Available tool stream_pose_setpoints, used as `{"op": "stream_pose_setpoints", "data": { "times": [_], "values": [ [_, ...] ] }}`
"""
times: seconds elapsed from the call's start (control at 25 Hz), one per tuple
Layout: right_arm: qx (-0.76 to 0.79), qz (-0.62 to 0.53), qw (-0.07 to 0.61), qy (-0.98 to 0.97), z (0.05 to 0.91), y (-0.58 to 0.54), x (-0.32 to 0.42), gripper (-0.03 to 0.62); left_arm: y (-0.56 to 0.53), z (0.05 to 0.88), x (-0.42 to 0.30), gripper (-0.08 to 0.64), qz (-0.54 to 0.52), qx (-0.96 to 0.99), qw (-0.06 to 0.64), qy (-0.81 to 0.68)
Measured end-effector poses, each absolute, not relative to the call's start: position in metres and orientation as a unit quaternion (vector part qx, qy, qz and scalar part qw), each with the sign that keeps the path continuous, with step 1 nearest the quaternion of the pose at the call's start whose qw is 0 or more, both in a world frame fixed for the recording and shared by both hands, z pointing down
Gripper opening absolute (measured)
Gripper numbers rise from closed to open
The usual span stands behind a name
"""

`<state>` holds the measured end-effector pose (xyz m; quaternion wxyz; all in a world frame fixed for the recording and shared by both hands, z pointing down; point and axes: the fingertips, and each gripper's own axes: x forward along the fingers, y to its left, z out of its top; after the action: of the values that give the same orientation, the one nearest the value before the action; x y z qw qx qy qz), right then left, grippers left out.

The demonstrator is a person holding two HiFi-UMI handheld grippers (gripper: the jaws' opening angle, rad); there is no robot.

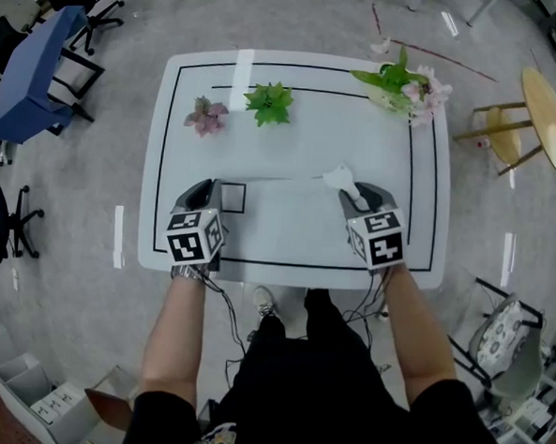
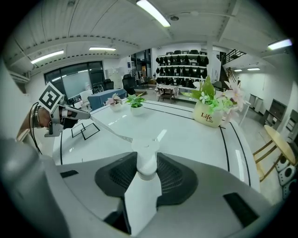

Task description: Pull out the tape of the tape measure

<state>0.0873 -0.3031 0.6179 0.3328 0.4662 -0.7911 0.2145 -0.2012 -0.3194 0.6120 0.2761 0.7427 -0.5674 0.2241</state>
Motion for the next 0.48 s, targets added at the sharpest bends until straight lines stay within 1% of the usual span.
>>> {"op": "stream_pose_setpoints", "data": {
  "times": [0.48],
  "values": [
    [0.459, 0.209, 0.352, -0.788, 0.640, -0.308, 0.081, 0.130, -0.327, 0.640, -0.205, 0.035, 0.239, 0.730, 0.292, -0.570]
  ]
}}
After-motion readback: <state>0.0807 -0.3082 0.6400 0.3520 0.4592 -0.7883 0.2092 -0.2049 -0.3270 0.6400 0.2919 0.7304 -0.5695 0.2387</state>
